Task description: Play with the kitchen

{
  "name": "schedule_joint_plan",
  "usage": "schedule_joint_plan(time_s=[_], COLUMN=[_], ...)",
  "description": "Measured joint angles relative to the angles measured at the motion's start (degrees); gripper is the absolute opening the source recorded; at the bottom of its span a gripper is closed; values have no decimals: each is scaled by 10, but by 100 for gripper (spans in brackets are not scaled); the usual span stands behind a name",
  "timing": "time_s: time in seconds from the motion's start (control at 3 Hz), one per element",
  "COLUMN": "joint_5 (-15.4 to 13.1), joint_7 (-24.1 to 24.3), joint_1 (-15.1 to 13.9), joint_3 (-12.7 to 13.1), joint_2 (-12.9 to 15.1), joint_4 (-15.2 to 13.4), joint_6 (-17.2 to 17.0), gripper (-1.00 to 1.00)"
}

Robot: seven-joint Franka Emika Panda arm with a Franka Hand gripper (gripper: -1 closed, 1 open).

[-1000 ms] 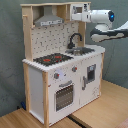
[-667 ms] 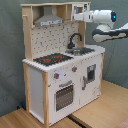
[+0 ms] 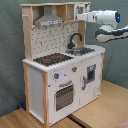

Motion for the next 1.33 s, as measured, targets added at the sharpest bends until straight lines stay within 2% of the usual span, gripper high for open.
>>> schedule_joint_plan(time_s=[0.33, 0.67, 1.0, 1.33], joint_5=[-1, -1, -1, -1], joint_7=[-13, -13, -13, -14], joint_1=[39, 39, 44, 96], joint_3=[-32, -32, -33, -57], joint_2=[0, 0, -1, -10], joint_4=[-17, -17, -15, -12], joint_6=[6, 7, 13, 14], gripper=[-100, 100, 100, 100])
